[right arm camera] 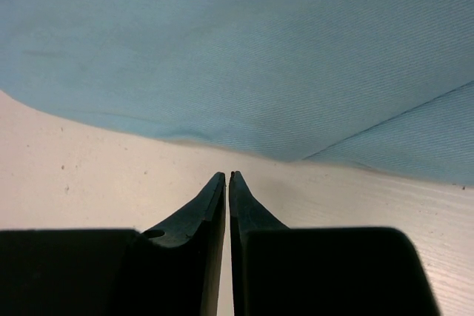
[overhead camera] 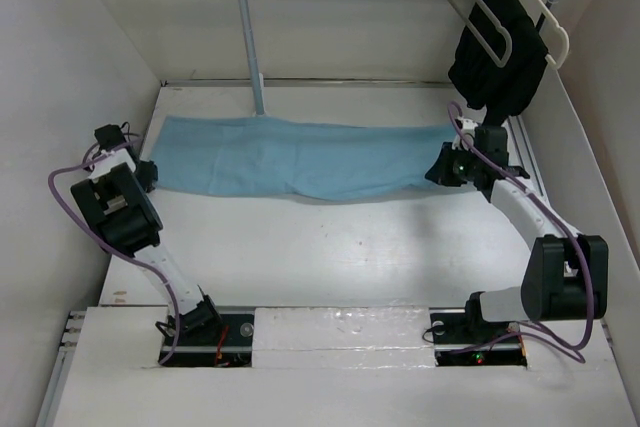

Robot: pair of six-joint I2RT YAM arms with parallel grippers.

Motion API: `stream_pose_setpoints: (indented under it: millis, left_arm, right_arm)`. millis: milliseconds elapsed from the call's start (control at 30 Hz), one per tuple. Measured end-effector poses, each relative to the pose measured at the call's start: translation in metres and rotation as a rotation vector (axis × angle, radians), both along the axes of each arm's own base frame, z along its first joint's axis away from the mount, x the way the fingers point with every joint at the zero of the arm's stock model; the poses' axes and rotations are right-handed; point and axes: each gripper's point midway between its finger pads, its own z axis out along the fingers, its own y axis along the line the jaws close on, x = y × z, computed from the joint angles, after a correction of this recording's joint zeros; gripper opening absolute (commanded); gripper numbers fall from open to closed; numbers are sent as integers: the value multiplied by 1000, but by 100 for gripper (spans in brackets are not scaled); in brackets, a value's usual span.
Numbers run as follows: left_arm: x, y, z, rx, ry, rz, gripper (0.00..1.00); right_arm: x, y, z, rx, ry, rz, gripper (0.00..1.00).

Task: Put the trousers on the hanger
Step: Fold the trousers at the center of the board.

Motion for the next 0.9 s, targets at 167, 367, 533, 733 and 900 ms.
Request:
stream_pose_setpoints:
  millis: [167,367,533,733,900]
  left_arm:
    - [-1,6,12,5,-29,12,36]
    - [-6,-3,24,-8,-76,0,37]
    - [-3,-19,-6,-114,-67,-22,38]
    - [28,-14,-3,-140,-167,-24,39]
    - [45,-14,-2,-150,-201,-25,33]
  right_arm:
    - [1,-1,3,-4,-9,10,34]
    - [1,-2,6,2,-16,10,41]
    - [0,-6,12,6,-29,4,44]
    - [-6,-29,24,18,-65,-67,65]
    - [-15,-66,0,106,-15,-222,67]
